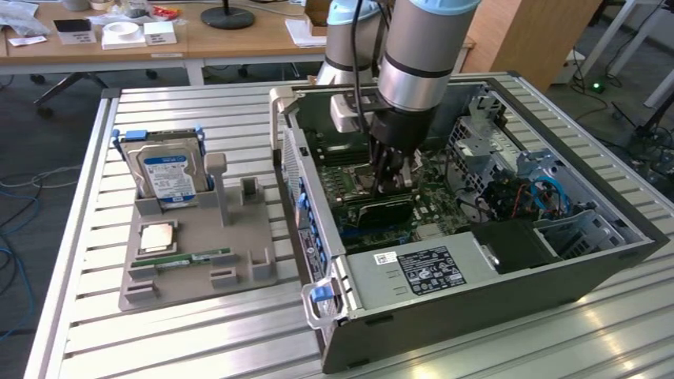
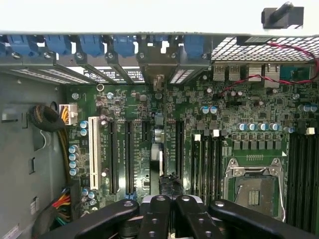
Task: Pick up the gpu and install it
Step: 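Press down on the gpu until it lock into place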
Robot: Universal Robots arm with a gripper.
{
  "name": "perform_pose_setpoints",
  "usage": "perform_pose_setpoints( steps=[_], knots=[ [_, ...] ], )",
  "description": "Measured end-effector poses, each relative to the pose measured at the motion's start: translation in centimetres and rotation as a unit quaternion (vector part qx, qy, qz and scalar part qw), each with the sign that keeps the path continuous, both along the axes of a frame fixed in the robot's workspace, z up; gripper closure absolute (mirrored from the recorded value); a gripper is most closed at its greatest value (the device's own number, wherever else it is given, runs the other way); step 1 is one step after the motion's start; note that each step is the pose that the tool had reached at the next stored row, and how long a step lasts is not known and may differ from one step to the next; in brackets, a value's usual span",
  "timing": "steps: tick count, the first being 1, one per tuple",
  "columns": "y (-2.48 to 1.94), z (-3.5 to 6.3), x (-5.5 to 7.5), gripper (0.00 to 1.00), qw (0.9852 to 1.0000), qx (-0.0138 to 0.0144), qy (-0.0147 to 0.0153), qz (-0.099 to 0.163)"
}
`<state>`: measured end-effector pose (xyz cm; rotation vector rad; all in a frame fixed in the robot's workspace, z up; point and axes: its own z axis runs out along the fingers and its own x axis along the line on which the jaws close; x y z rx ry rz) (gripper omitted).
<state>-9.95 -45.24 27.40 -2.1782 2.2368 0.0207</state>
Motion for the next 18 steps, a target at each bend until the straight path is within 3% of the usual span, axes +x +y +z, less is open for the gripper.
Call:
perform_pose_setpoints(
  steps=[6,18],
  knots=[
    [-0.21,-0.27,-0.03,0.89,1.0000,0.0001,0.0000,0.000],
    [-0.18,-0.67,-0.25,0.89,1.0000,0.0000,0.0000,0.000]
  ],
)
